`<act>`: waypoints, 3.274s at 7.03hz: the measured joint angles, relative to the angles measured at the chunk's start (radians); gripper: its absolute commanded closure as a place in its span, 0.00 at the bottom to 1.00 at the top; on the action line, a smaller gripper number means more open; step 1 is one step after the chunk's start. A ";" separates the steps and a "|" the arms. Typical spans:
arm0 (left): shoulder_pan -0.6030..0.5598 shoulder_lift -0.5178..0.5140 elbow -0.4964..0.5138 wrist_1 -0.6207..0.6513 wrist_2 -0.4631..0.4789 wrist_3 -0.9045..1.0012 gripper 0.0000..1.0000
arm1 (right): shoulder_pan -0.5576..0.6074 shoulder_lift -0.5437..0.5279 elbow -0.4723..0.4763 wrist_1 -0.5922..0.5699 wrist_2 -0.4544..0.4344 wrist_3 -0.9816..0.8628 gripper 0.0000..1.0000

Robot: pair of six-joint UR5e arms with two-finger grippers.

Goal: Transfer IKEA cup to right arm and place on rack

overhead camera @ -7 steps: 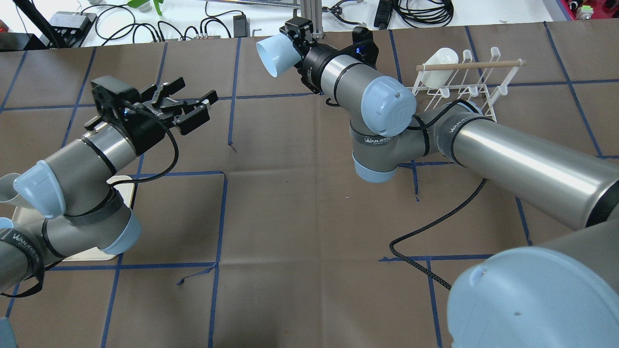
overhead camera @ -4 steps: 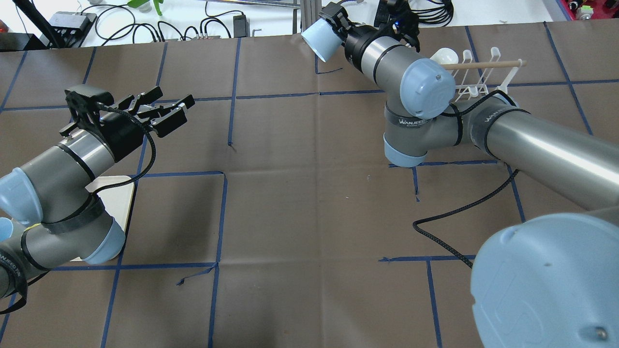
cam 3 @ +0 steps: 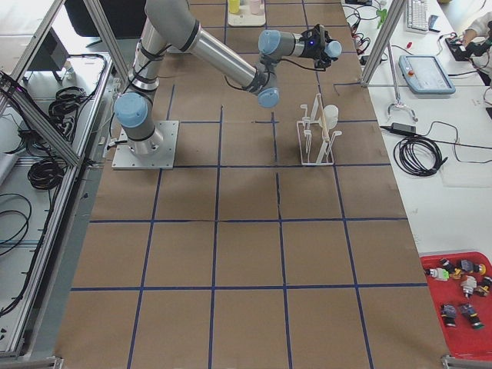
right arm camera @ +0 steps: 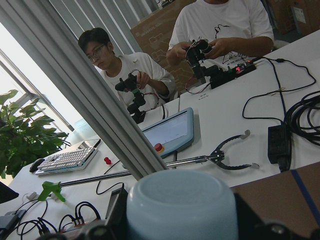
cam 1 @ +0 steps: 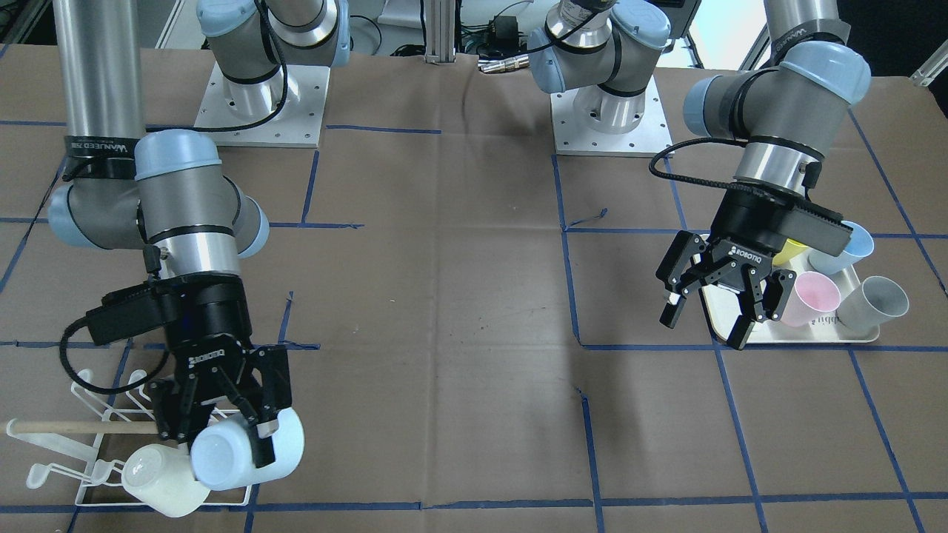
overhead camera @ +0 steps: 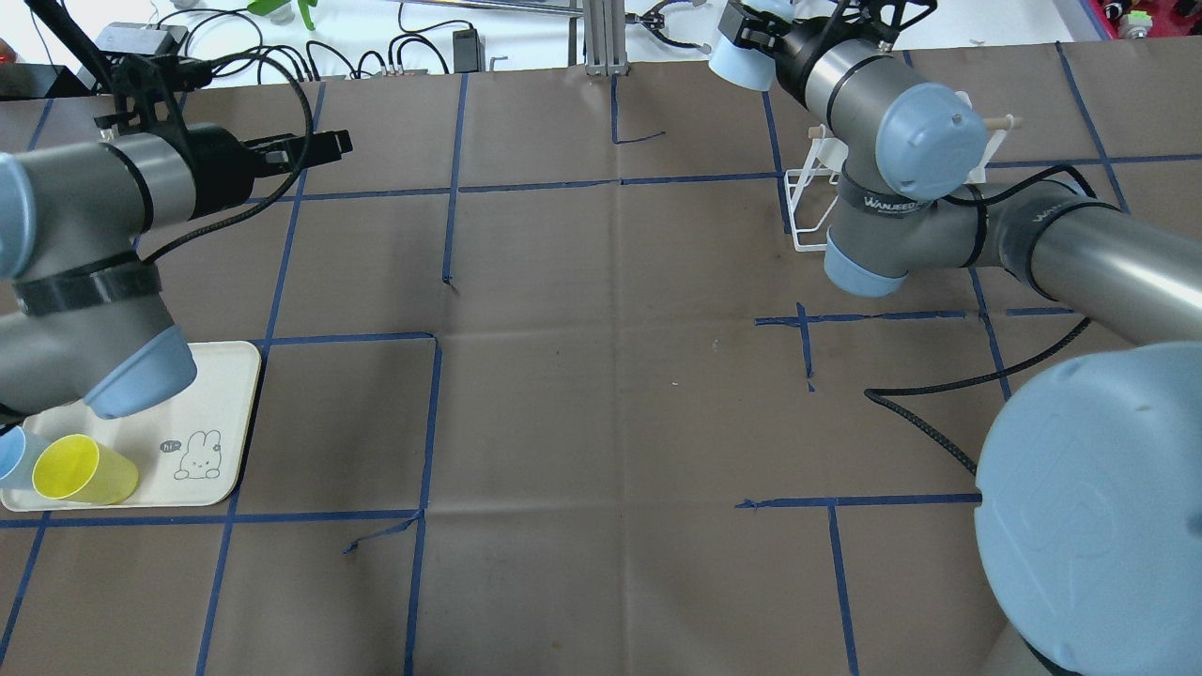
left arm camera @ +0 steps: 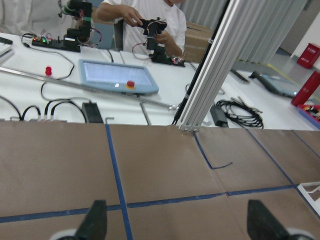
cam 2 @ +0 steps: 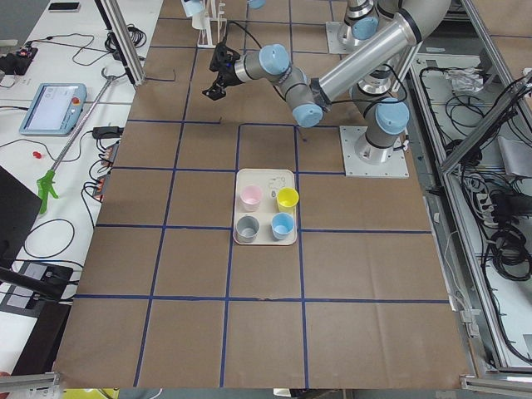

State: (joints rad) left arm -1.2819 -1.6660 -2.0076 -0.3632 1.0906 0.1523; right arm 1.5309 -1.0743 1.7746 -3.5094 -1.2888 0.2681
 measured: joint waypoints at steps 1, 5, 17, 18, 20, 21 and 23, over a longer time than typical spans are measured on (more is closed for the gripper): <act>-0.058 -0.009 0.116 -0.229 0.122 -0.045 0.02 | -0.052 -0.015 0.000 0.010 -0.001 -0.122 0.83; -0.190 -0.016 0.474 -1.058 0.378 -0.188 0.01 | -0.234 -0.030 0.006 0.047 0.007 -0.356 0.83; -0.266 0.016 0.547 -1.242 0.478 -0.175 0.01 | -0.326 0.139 0.011 -0.225 0.007 -0.397 0.85; -0.264 0.016 0.543 -1.242 0.477 -0.171 0.01 | -0.316 0.149 0.000 -0.225 0.007 -0.395 0.85; -0.262 0.017 0.540 -1.243 0.483 -0.164 0.01 | -0.295 0.172 -0.012 -0.230 0.007 -0.391 0.85; -0.261 0.017 0.540 -1.243 0.486 -0.164 0.01 | -0.291 0.178 -0.011 -0.235 0.006 -0.391 0.85; -0.260 0.017 0.540 -1.243 0.487 -0.163 0.01 | -0.290 0.191 -0.004 -0.241 0.006 -0.391 0.86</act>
State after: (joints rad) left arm -1.5420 -1.6491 -1.4679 -1.6061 1.5772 -0.0108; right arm 1.2408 -0.8833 1.7708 -3.7507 -1.2824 -0.1227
